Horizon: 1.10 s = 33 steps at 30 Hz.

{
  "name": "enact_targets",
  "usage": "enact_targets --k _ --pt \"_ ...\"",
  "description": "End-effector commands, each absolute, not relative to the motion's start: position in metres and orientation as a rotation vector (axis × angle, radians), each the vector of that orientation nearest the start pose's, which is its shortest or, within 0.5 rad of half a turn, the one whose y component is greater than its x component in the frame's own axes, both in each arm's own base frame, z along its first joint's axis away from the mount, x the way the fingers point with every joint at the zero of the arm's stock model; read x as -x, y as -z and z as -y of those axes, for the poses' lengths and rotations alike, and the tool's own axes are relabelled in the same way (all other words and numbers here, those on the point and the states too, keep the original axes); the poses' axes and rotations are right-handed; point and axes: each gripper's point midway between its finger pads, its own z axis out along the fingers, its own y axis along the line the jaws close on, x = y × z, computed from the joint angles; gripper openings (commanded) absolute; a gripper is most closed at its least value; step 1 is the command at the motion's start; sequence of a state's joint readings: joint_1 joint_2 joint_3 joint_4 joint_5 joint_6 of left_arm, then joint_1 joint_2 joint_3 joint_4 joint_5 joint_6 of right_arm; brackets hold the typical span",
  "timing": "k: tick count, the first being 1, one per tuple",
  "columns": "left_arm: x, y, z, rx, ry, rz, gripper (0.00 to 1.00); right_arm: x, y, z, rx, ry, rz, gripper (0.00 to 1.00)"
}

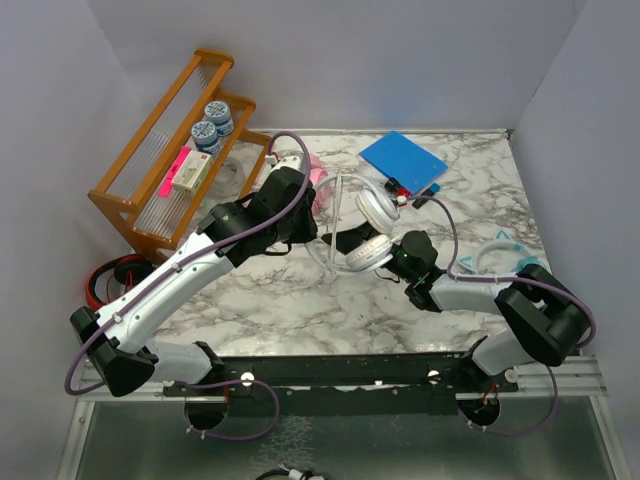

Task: Wrap the headphones
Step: Wrap the headphones cable around the headphones, then place the headphones at the center of the board.

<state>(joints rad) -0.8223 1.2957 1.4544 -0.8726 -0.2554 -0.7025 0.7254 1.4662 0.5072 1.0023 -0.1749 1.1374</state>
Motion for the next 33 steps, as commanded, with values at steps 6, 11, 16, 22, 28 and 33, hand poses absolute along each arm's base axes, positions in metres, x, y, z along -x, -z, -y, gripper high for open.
enact_targets --k 6,11,16,22,28,33 --pt "-0.222 -0.256 0.264 -0.204 0.705 -2.358 0.0 -0.254 -0.178 -0.336 0.296 -1.573 -1.656 0.03" --pt "-0.22 -0.222 0.257 -0.172 0.652 -2.404 0.0 -0.259 -0.156 -0.338 0.365 -1.571 -1.695 0.04" --pt "-0.226 -0.186 0.247 -0.09 0.601 -2.388 0.0 -0.261 -0.131 -0.334 0.364 -1.515 -1.74 0.03" --pt "-0.223 -0.151 0.241 -0.106 0.617 -2.386 0.0 -0.26 -0.105 -0.329 0.375 -1.447 -1.806 0.03" --pt "-0.218 -0.11 0.226 -0.031 0.562 -2.431 0.0 -0.253 -0.084 -0.329 0.395 -1.473 -1.824 0.03" --pt "-0.215 -0.074 0.198 0.108 0.451 -2.497 0.0 -0.255 -0.064 -0.334 0.361 -1.453 -1.888 0.03"
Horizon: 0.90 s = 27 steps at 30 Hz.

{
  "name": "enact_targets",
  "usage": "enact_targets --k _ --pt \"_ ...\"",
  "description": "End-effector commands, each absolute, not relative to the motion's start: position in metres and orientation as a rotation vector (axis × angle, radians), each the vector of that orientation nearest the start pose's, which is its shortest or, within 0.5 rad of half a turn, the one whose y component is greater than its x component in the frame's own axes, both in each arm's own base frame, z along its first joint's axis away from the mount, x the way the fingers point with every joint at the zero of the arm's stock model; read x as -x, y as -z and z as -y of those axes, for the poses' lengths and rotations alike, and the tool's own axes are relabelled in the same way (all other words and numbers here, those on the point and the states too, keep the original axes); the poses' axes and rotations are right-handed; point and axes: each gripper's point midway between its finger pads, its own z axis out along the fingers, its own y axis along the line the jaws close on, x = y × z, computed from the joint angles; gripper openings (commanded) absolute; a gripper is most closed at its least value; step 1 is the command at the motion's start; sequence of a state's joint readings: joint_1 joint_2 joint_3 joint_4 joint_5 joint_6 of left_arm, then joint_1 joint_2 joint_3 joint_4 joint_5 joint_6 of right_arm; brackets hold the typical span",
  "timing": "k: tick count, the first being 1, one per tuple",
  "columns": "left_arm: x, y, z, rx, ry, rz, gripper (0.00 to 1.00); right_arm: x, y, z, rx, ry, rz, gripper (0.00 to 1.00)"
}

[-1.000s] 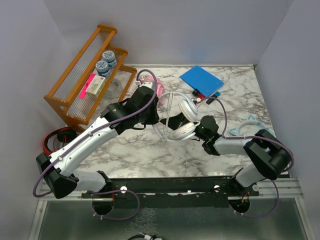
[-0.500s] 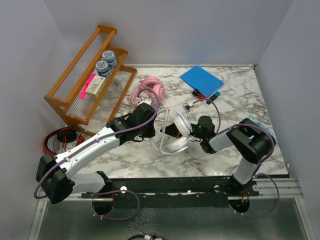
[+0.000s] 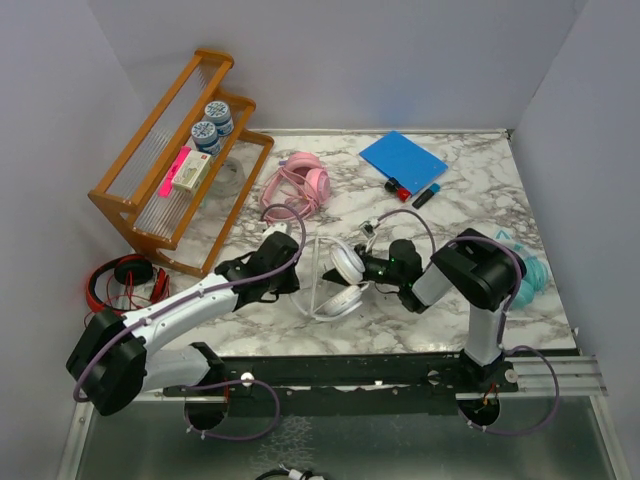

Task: Wrap the headphones
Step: Place the headphones at the center of the board.

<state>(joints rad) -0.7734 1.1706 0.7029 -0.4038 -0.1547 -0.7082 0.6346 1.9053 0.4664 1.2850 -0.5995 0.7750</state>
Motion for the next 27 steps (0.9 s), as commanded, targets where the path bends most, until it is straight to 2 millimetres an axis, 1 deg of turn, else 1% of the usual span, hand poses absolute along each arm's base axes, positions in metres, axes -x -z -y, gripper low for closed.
enact_targets --k 1,2,5,7,9,11,13,15,18,19,20,21,22,24,27 --pt "-0.214 -0.069 0.194 0.12 0.434 -2.504 0.0 -0.254 -0.063 -0.336 0.352 -1.448 -1.889 0.03" --pt "-0.214 -0.065 0.192 0.128 0.426 -2.505 0.0 -0.254 -0.061 -0.337 0.34 -1.442 -1.887 0.03" --pt "-0.215 -0.058 0.193 0.093 0.462 -2.466 0.0 -0.254 -0.062 -0.339 0.311 -1.44 -1.854 0.03" --pt "-0.217 -0.056 0.194 0.07 0.496 -2.415 0.0 -0.255 -0.06 -0.34 0.315 -1.446 -1.842 0.04" --pt "-0.222 -0.056 0.192 0.061 0.503 -2.359 0.0 -0.257 -0.055 -0.341 0.327 -1.431 -1.851 0.05" --pt "-0.228 -0.057 0.185 0.057 0.451 -2.328 0.0 -0.259 -0.052 -0.343 0.345 -1.419 -1.848 0.07" --pt "-0.232 -0.053 0.177 0.047 0.367 -2.338 0.0 -0.261 -0.05 -0.344 0.349 -1.414 -1.85 0.08" --pt "-0.233 -0.046 0.168 0.065 0.273 -2.377 0.0 -0.263 -0.047 -0.344 0.339 -1.4 -1.865 0.09" --pt "-0.231 -0.036 0.166 0.04 0.204 -2.442 0.0 -0.267 -0.042 -0.337 0.292 -1.355 -1.885 0.12" --pt "-0.231 -0.033 0.165 0.031 0.187 -2.456 0.0 -0.267 -0.04 -0.334 0.278 -1.341 -1.89 0.15" --pt "-0.23 -0.03 0.164 0.027 0.169 -2.467 0.0 -0.268 -0.039 -0.332 0.274 -1.324 -1.893 0.2" --pt "-0.231 -0.028 0.163 0.027 0.153 -2.473 0.0 -0.268 -0.039 -0.33 0.272 -1.308 -1.897 0.28" --pt "-0.231 -0.027 0.162 0.028 0.146 -2.475 0.0 -0.269 -0.039 -0.327 0.266 -1.288 -1.9 0.33" --pt "-0.232 -0.025 0.159 0.032 0.123 -2.476 0.0 -0.271 -0.034 -0.318 0.23 -1.231 -1.933 0.36" --pt "-0.234 -0.023 0.156 0.042 0.084 -2.474 0.0 -0.278 -0.026 -0.298 0.141 -1.114 -1.997 0.39"
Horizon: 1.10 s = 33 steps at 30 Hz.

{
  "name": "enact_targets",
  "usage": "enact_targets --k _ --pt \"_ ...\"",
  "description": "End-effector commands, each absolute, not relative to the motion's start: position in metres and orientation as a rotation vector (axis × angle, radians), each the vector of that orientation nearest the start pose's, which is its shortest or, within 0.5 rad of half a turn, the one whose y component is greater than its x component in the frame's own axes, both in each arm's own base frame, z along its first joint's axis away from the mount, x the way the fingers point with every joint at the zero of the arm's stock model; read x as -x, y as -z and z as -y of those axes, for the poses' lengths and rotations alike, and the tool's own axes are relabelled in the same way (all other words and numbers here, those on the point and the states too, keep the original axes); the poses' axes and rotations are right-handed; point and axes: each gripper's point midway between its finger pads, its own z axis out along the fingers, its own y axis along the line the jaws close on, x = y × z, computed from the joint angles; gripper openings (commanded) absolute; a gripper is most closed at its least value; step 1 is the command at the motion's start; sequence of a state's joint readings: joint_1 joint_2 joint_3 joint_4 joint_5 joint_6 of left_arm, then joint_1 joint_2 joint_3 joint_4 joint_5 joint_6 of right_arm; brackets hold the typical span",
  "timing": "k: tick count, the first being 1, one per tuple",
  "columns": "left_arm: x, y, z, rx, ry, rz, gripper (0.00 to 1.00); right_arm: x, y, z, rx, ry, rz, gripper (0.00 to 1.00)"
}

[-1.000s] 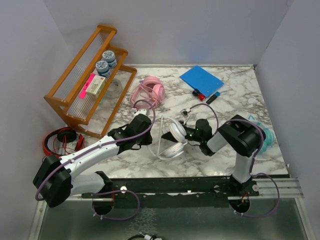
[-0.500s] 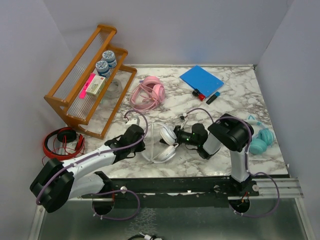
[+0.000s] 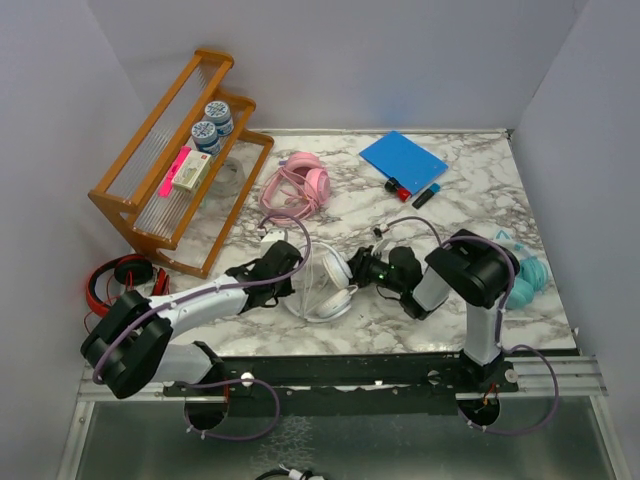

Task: Wrap the headphones
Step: Place the headphones at the center of the board.

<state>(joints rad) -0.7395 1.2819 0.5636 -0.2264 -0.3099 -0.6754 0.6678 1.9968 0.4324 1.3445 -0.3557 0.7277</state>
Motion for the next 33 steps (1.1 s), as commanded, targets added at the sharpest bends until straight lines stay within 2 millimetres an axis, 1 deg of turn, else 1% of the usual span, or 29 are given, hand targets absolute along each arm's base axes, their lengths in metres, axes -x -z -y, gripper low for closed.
enact_targets --k 1,2,4,6,8,11,13,16,19,22,24,26,30,33 --pt "-0.234 -0.022 0.154 0.049 0.068 -2.477 0.0 -0.279 -0.023 -0.291 0.116 -1.074 -2.016 0.4" --pt "-0.234 -0.021 0.153 0.054 0.057 -2.479 0.0 -0.281 -0.022 -0.283 0.09 -1.031 -2.027 0.41" --pt "-0.235 -0.02 0.152 0.058 0.047 -2.483 0.0 -0.285 -0.014 -0.267 0.052 -0.924 -2.082 0.48" --pt "-0.235 -0.017 0.152 0.057 0.035 -2.489 0.0 -0.291 -0.006 -0.253 0.024 -0.795 -2.142 0.5" --pt "-0.236 -0.016 0.153 0.051 0.029 -2.495 0.0 -0.299 -0.003 -0.235 -0.026 -0.67 -2.171 0.56" --pt "-0.236 -0.015 0.155 0.049 0.03 -2.505 0.0 -0.304 -0.004 -0.218 -0.093 -0.626 -2.195 0.68" --pt "-0.237 -0.016 0.157 0.047 0.036 -2.508 0.0 -0.308 -0.008 -0.211 -0.121 -0.631 -2.207 0.71" --pt "-0.24 -0.017 0.16 0.05 0.038 -2.509 0.0 -0.31 -0.016 -0.208 -0.106 -0.623 -2.203 0.71" --pt "-0.242 -0.019 0.162 0.065 0.037 -2.514 0.0 -0.308 -0.016 -0.205 -0.061 -0.583 -2.235 0.71" --pt "-0.243 -0.019 0.165 0.069 0.036 -2.527 0.0 -0.307 -0.018 -0.198 -0.051 -0.539 -2.235 0.72" --pt "-0.243 -0.017 0.165 0.075 0.015 -2.544 0.0 -0.308 -0.024 -0.193 -0.045 -0.509 -2.23 0.73" --pt "-0.243 -0.014 0.166 0.066 -0.001 -2.563 0.0 -0.309 -0.035 -0.191 -0.032 -0.492 -2.211 0.74" --pt "-0.244 -0.011 0.172 0.043 -0.013 -2.606 0.01 -0.314 -0.067 -0.183 -0.025 -0.463 -2.133 0.76" --pt "-0.247 -0.011 0.179 0.023 -0.011 -2.631 0.1 -0.313 -0.089 -0.178 -0.011 -0.451 -2.075 0.78"
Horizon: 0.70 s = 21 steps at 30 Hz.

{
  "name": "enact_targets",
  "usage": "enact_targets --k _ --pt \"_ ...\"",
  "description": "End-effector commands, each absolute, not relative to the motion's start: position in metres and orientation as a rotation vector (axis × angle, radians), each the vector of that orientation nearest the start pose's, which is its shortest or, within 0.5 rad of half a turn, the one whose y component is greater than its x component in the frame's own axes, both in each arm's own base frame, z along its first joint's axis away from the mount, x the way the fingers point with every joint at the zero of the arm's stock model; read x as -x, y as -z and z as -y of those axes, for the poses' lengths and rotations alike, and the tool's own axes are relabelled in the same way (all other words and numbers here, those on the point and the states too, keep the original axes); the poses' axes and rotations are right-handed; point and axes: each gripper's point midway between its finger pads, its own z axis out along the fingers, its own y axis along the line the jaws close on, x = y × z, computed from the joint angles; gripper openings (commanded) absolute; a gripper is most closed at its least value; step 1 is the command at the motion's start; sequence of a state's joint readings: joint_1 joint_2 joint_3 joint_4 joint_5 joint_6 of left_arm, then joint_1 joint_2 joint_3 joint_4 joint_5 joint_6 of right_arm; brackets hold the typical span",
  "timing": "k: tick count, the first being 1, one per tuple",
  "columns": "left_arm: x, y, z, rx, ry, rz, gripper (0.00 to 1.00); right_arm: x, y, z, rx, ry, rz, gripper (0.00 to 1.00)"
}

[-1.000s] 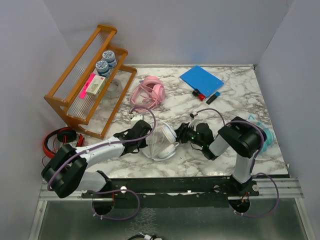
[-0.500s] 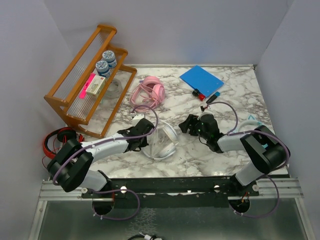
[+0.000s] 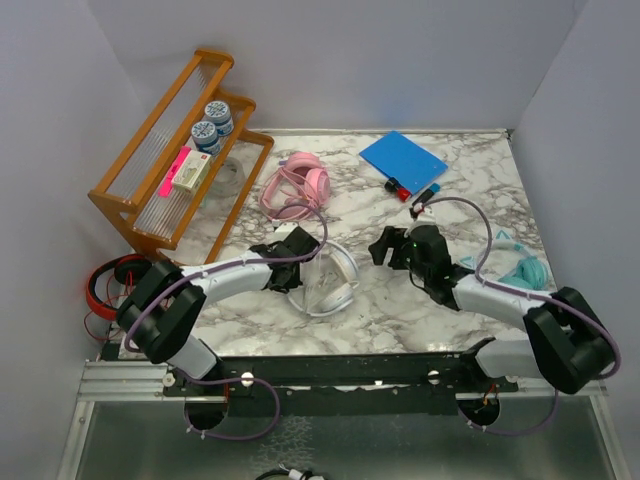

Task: Wrap the headphones
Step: Place the headphones at the center of the board.

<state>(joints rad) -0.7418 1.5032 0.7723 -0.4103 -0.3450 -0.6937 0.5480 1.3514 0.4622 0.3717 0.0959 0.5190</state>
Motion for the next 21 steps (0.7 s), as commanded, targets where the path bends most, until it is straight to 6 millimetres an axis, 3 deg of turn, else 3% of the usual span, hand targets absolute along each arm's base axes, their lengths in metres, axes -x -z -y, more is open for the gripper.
enact_targets --k 1,3,6,7,12,14,15,20,21 --pt "-0.249 -0.012 0.181 0.023 -0.01 -2.631 0.14 -0.313 -0.094 -0.175 -0.008 -0.443 -2.057 0.8" --pt "-0.253 -0.018 0.185 0.02 0.002 -2.621 0.25 -0.312 -0.107 -0.17 0.007 -0.422 -2.018 0.83" --pt "-0.262 -0.034 0.192 0.015 0.043 -2.586 0.6 -0.31 -0.123 -0.16 0.012 -0.388 -1.973 0.85" --pt "-0.264 -0.041 0.195 0.008 0.054 -2.577 0.67 -0.309 -0.13 -0.157 0.015 -0.378 -1.956 0.86" --pt "-0.275 -0.075 0.198 0.02 0.075 -2.516 0.74 -0.305 -0.166 -0.14 0.055 -0.309 -1.848 0.86" --pt "-0.277 -0.092 0.196 0.042 0.095 -2.473 0.94 -0.303 -0.179 -0.131 0.063 -0.268 -1.801 0.86" --pt "-0.279 -0.102 0.194 0.058 0.105 -2.443 0.98 -0.302 -0.185 -0.127 0.071 -0.247 -1.779 0.86" --pt "-0.287 -0.151 0.17 0.185 0.117 -2.227 0.99 -0.293 -0.207 -0.117 0.141 -0.202 -1.671 0.86" --pt "-0.289 -0.157 0.165 0.181 0.119 -2.182 0.99 -0.29 -0.211 -0.118 0.155 -0.223 -1.636 0.91"
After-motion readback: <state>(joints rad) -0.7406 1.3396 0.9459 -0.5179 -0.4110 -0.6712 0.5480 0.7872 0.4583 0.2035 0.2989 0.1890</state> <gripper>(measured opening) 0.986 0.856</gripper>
